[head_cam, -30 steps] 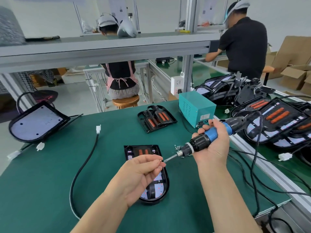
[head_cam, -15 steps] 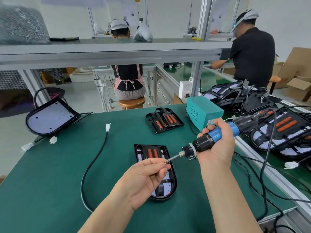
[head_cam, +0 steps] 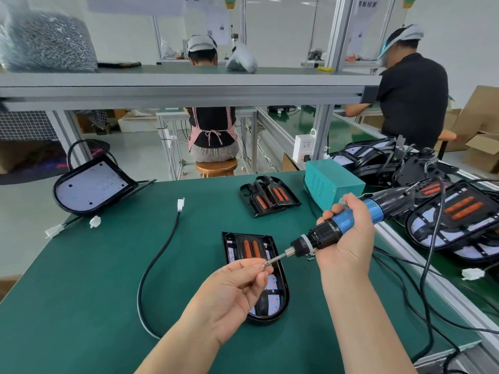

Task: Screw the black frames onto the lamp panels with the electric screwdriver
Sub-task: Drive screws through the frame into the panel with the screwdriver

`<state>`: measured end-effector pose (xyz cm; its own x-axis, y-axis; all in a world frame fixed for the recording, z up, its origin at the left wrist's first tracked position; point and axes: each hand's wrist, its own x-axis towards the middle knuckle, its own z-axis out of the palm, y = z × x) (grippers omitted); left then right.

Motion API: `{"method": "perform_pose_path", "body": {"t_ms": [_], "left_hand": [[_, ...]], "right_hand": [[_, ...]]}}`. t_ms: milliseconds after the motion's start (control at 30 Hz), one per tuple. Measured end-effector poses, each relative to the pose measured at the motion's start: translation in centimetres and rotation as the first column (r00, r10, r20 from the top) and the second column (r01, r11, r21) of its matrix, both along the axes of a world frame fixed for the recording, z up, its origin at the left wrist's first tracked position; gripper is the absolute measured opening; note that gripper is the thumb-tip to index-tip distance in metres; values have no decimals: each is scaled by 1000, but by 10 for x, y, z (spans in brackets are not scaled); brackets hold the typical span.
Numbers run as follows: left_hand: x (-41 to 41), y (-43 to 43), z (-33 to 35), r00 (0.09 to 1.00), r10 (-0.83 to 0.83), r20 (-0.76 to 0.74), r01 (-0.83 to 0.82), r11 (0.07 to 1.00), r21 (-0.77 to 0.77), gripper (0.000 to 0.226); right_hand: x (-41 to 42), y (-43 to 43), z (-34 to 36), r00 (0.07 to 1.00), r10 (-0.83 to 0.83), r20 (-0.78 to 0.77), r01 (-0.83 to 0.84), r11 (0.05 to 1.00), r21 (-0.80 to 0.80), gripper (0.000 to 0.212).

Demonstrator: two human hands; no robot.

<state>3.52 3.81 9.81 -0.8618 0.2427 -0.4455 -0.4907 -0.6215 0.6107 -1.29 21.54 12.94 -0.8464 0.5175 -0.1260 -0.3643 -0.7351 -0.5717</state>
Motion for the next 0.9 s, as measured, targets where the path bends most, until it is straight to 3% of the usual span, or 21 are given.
{"method": "perform_pose_path", "body": {"t_ms": [167, 267, 333, 500, 567, 667, 767, 900], "left_hand": [[9, 12, -6, 967, 165, -193, -198, 966, -165, 16], [17, 18, -10, 875, 208, -438, -390, 838, -382, 18], [20, 19, -10, 810, 198, -553, -480, 765, -430, 21], [25, 18, -15, 669, 121, -733, -615, 645, -455, 35], [23, 13, -21, 535, -18, -845, -727, 500, -471, 37], [17, 3, -27, 289, -269, -919, -882, 299, -365, 23], [12, -4, -33, 177, -352, -919, -923, 264, -279, 17], [11, -6, -31, 194, -320, -928, -903, 312, -296, 20]], "right_hand": [[0, -7, 1, 996, -70, 57, 66, 996, 66, 20], [1, -12, 1, 989, -94, 112, 85, 993, 78, 27], [1, -14, 2, 985, -82, 149, 74, 996, 57, 27], [1, -15, 2, 977, 2, 215, 15, 997, -81, 14], [3, -17, 0, 972, 44, 230, -10, 989, -147, 15], [4, -20, -2, 964, 90, 248, -37, 978, -207, 15], [2, -21, -6, 956, 114, 271, -46, 969, -244, 16], [0, -20, -9, 955, 118, 272, -42, 962, -270, 17]]}}
